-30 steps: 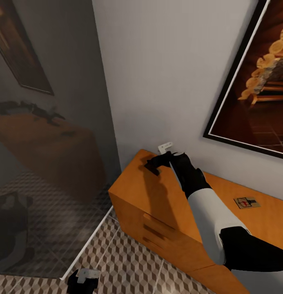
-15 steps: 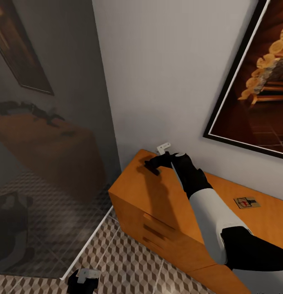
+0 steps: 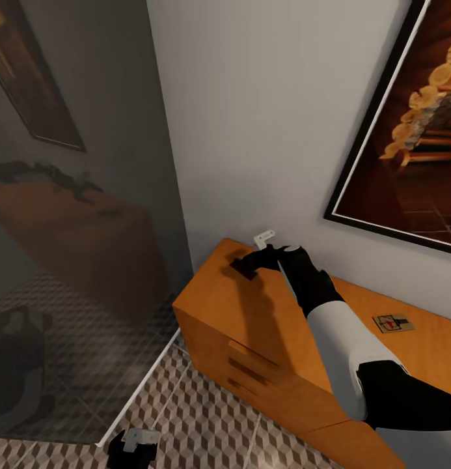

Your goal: Take the four mousetraps from the cabinet in the bathroom and place them on the bathroom floor. Make sure all four end up on the same floor surface, and ensure that at least two of them are either under or directly next to the same bathroom sink.

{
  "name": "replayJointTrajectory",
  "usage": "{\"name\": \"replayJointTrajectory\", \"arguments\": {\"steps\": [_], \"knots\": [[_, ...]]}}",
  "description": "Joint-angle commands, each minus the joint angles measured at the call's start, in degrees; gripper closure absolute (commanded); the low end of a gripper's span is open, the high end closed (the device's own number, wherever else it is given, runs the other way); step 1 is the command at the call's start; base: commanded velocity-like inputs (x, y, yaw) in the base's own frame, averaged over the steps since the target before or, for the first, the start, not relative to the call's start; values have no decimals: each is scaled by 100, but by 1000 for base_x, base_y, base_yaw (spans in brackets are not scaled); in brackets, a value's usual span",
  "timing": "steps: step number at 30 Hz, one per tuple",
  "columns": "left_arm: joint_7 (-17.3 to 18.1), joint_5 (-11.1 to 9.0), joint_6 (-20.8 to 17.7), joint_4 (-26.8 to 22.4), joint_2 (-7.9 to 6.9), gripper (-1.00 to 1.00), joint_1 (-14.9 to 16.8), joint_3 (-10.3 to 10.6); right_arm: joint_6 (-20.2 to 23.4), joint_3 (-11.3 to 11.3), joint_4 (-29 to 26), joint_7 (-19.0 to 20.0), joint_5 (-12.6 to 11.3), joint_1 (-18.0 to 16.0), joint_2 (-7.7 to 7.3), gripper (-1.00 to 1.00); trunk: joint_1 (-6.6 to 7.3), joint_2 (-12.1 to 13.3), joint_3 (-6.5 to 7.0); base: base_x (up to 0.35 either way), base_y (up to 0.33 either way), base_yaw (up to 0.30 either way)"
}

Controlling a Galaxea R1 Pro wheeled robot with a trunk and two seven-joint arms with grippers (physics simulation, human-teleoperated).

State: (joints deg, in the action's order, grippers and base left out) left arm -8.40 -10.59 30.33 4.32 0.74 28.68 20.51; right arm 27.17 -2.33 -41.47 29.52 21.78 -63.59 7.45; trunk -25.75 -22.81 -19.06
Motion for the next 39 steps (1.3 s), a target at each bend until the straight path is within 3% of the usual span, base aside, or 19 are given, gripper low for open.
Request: {"name": "replayJointTrajectory", "arguments": {"steps": [1,12,24,39], "knots": [[-12,-40,37,25,5,-100,11,50,15,4,9,40,60,-4,-2,-100,-3,-11,-10,0,0,0],[-12,-40,35,25,5,-100,12,50,-435,5,342,32,63,0,-24,-100,-3,-11,-10,0,0,0],[-12,-40,35,25,5,-100,13,50,-475,13,532,27,63,0,-35,-100,-3,-11,-10,0,0,0],[-12,-40,35,25,5,-100,11,50,-766,12,698,57,56,1,-249,-100,-3,-11,-10,0,0,0]]}}
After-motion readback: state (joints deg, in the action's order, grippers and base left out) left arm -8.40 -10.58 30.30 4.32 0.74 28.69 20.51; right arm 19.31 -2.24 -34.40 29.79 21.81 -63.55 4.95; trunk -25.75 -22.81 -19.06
